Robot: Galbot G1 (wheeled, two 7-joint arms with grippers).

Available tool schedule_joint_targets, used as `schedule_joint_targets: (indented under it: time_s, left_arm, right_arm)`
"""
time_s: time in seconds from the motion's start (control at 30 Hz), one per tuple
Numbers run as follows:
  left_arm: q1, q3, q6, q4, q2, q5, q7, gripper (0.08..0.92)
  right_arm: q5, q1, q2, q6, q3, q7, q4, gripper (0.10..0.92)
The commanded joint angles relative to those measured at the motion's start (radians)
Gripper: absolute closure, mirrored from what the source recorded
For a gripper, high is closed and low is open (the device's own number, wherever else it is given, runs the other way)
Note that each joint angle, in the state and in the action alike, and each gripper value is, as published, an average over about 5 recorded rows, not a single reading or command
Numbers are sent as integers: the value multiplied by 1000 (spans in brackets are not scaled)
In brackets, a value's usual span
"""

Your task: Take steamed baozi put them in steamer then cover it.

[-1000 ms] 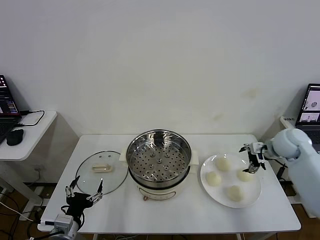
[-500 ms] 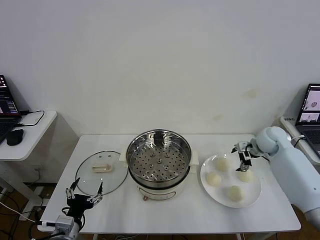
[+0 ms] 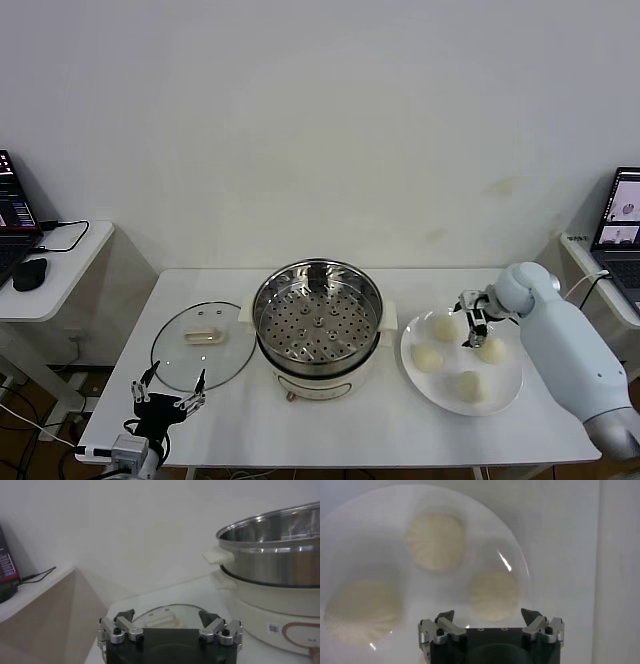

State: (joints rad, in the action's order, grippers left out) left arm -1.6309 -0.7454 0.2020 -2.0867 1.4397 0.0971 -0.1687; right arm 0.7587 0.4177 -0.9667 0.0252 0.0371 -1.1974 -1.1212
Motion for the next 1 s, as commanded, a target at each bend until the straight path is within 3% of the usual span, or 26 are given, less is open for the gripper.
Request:
schedule_joint_targets:
  time_s: [0.03,0.5,1.0]
  left_arm:
    - [0,0,0,4,1,1,1,177]
    - [-7,4,-3,7,9,0,6,177]
    - [-1,4,-3,13,3,-1,6,177]
  right_arm:
    - [13,-13,-24,-3,-6,29,32,203]
    - [10,-26,-34,-1,-18,9,59,204]
    - [-5,-28,-36,17,-20,33,70,325]
